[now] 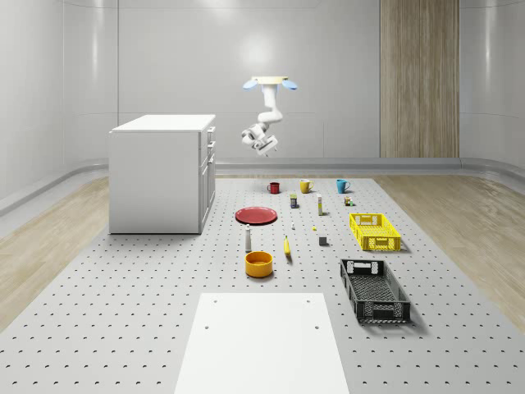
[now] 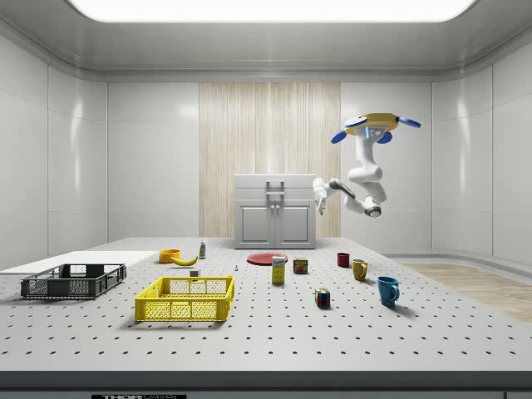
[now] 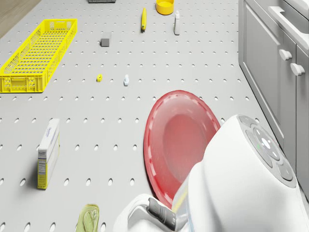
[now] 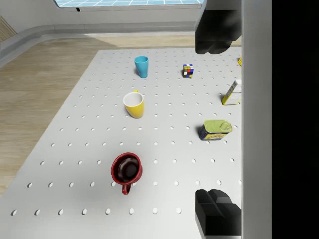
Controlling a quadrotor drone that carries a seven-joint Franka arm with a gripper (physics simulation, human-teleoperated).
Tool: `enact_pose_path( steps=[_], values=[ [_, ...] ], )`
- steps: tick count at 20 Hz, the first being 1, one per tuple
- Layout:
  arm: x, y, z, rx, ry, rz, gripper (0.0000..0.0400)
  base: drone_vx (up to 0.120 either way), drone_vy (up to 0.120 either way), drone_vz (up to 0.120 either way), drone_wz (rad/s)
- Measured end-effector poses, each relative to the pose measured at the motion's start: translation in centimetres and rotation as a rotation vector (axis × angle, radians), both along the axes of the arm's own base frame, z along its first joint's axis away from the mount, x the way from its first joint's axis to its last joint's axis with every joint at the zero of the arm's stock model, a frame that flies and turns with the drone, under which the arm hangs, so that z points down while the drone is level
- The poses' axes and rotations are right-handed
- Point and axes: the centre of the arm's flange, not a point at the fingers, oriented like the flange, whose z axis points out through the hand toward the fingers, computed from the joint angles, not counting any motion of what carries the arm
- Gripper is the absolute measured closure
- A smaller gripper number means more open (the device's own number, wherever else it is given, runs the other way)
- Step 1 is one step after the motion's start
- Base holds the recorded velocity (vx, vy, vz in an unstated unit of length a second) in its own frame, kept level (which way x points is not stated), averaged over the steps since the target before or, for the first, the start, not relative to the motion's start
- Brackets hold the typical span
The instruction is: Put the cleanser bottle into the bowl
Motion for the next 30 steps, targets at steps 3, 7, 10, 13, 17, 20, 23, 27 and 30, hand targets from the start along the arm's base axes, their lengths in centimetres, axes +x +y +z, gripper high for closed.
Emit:
enact_pose_path(
  steps=[3, 7, 10, 13, 17, 20, 23, 27, 30],
  values=[
    [0.0, -1.8, -0.7, -0.195, 0.003, -0.006, 0.0, 0.12, -0.04, -0.08, 0.0],
    [0.0, -3.1, -1.1, -0.338, 0.006, -0.01, 0.0, 0.12, 0.0, 0.0, 0.0],
    [0.0, -3.7, -1.2, -0.395, 0.008, -0.011, 0.0, 0.12, 0.0, 0.0, 0.0],
    [0.0, -4.0, -1.2, -0.428, 0.009, -0.012, 0.0, 0.12, 0.0, 0.0, 0.0],
    [0.0, -4.3, -1.2, -0.452, 0.01, -0.012, 0.0, 0.12, 0.0, 0.0, 0.0],
    [0.0, -4.4, -1.2, -0.461, 0.01, -0.012, 0.0, 0.12, 0.0, 0.0, 0.0],
    [0.0, -4.4, -1.2, -0.466, 0.01, -0.013, 0.0, 0.12, 0.0, 0.0, 0.0],
    [0.0, -4.4, -1.2, -0.47, 0.011, -0.013, 0.0, 0.12, 0.0, 0.0, 0.0],
    [0.0, -4.5, -1.2, -0.472, 0.011, -0.013, 0.0, 0.12, 0.0, -0.013, 0.0]
  ],
)
